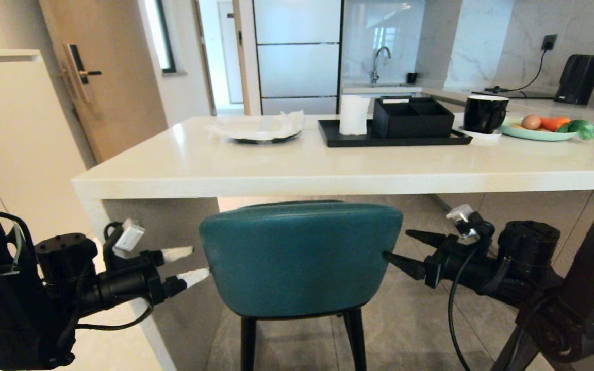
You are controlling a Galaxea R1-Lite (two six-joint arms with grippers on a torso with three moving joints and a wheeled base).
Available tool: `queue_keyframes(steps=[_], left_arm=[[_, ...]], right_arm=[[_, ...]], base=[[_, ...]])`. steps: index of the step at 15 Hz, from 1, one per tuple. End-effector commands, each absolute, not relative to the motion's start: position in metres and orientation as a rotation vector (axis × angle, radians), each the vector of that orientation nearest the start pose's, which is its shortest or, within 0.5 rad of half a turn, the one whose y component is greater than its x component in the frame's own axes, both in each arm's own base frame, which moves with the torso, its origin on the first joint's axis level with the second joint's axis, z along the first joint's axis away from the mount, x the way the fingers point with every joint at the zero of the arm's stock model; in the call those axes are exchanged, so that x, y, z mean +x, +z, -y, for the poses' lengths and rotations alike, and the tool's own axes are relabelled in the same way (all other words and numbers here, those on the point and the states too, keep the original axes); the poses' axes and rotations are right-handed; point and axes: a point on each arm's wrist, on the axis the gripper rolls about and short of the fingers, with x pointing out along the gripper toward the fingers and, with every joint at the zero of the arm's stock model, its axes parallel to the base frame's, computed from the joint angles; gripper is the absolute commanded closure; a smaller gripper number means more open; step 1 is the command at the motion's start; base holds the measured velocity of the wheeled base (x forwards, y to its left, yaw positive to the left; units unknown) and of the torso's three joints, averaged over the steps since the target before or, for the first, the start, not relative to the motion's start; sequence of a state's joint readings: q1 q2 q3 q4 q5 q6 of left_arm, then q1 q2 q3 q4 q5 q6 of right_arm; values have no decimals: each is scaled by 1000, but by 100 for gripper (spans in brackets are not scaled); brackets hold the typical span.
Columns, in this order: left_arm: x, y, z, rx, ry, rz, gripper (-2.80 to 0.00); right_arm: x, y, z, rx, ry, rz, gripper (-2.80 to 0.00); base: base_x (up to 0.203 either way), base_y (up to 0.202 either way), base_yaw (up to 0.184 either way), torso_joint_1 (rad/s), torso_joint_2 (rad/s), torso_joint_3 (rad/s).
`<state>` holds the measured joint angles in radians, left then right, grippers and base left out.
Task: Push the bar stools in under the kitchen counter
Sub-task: Pull the blue chair out from under the dining table
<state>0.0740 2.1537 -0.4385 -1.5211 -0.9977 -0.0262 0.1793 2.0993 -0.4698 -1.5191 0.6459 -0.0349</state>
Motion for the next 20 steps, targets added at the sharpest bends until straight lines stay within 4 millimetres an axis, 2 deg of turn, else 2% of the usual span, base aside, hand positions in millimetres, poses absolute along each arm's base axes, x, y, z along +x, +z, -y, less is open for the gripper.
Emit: queue_keyframes(steps=[1, 3, 6, 10, 13, 15, 20], left_arm=[[309, 51, 0, -122, -938, -169, -280], [310, 53, 5, -119, -963, -165, -280], [310, 55, 14, -114, -993, -160, -280], [312, 58, 30, -122, -1039, -158, -280], [311, 55, 30, -126, -1038, -168, -280], [306, 53, 31, -135, -1042, -186, -280], [298, 54, 42, -133, -1078, -199, -280]], right_arm=[[307, 72, -75, 4, 926, -77, -280], [312, 76, -75, 39, 968, -72, -280], [308, 77, -78, 42, 1013, -75, -280], [307, 69, -84, 51, 1035, -105, -280], [307, 55, -90, 64, 1057, -150, -280], [300, 49, -98, 70, 1089, -183, -280], [293, 55, -102, 65, 1103, -176, -280]], base=[[0, 0, 0, 0, 0, 0], [0, 0, 0, 0, 0, 0], [0, 0, 0, 0, 0, 0], [0, 0, 0, 0, 0, 0], [0, 0, 0, 0, 0, 0], [0, 0, 0, 0, 0, 0], [0, 0, 0, 0, 0, 0]])
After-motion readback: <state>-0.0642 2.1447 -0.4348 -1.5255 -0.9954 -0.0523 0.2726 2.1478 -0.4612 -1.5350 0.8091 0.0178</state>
